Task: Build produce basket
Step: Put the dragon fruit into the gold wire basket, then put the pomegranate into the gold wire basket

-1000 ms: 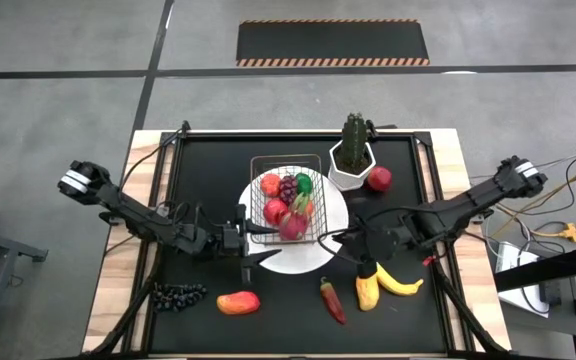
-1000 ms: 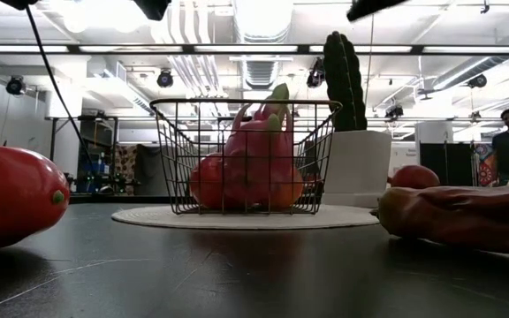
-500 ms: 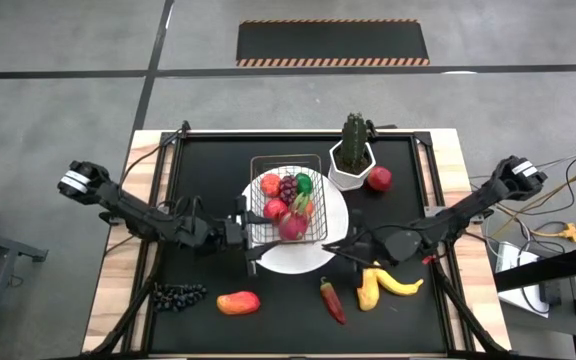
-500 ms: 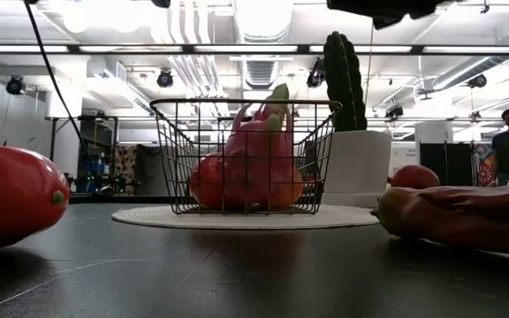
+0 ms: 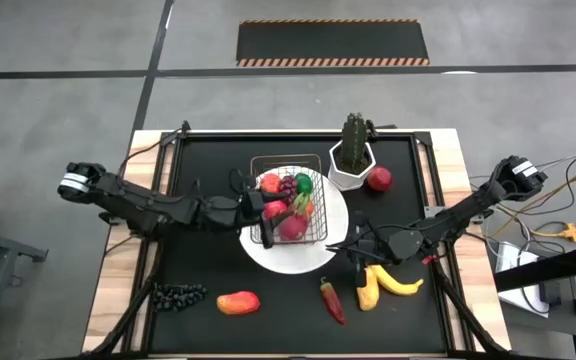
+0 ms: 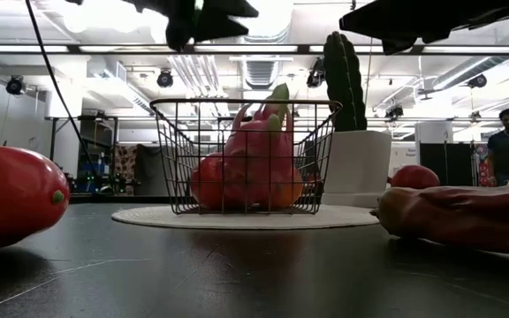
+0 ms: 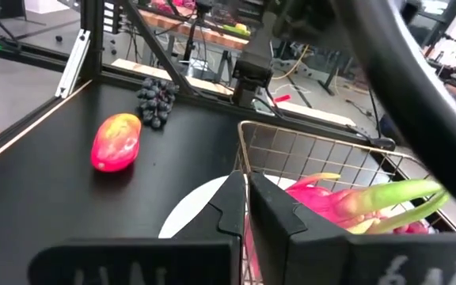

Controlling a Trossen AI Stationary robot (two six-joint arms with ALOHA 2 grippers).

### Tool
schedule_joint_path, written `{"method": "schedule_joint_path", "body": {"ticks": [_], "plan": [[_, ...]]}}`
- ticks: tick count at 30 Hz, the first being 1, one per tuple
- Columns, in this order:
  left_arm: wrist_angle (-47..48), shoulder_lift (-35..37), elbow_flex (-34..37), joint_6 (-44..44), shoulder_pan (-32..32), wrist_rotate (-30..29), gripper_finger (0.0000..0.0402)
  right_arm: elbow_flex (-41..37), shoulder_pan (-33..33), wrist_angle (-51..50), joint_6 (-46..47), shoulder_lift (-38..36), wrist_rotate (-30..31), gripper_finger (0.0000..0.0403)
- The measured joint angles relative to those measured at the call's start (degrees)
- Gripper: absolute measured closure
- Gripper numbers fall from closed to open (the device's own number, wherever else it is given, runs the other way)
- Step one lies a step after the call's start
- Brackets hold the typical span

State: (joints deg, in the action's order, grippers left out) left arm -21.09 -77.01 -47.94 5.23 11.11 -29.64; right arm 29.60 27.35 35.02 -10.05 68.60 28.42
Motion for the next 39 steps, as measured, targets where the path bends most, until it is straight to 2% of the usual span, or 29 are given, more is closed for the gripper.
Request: {"method": "schedule_joint_path", "body": {"ticks": [4,11,16,19,22,27,37,39], "plan": [[0.2,-2.0,0.1,0.5,-2.2,3.6,0.0180,-0.2,0.0,-0.3,-0.5,0.0,0.0,0.0394],[-7.6,-9.7,0.0,1.9,-5.9,3.8,0.0125,-0.6,0.0,-0.4,-1.1,0.0,0.1,0.0394],[-10.2,-14.9,-0.7,2.4,-7.8,5.4,0.0121,-0.9,0.0,-0.5,-1.0,0.0,0.1,0.0394],[-10.7,-16.3,-1.2,3.5,-8.1,8.2,0.0121,-0.9,0.0,-0.6,-1.0,0.0,0.1,0.0394],[-10.3,-17.7,-1.4,3.8,-8.1,8.6,0.0127,-1.0,0.0,-0.7,-1.0,0.0,0.1,0.0394],[-10.7,-18.2,-1.4,3.9,-8.1,8.1,0.0180,-1.0,0.0,-0.7,-1.0,0.0,0.1,0.0394],[-10.8,-17.0,-1.4,2.8,-7.7,7.7,0.0369,-1.0,0.0,-0.7,-1.0,0.0,0.1,0.0394],[-10.8,-16.0,-1.4,0.8,-6.9,7.7,0.0392,-1.0,0.0,-0.8,-1.0,0.0,0.1,0.0394]]}}
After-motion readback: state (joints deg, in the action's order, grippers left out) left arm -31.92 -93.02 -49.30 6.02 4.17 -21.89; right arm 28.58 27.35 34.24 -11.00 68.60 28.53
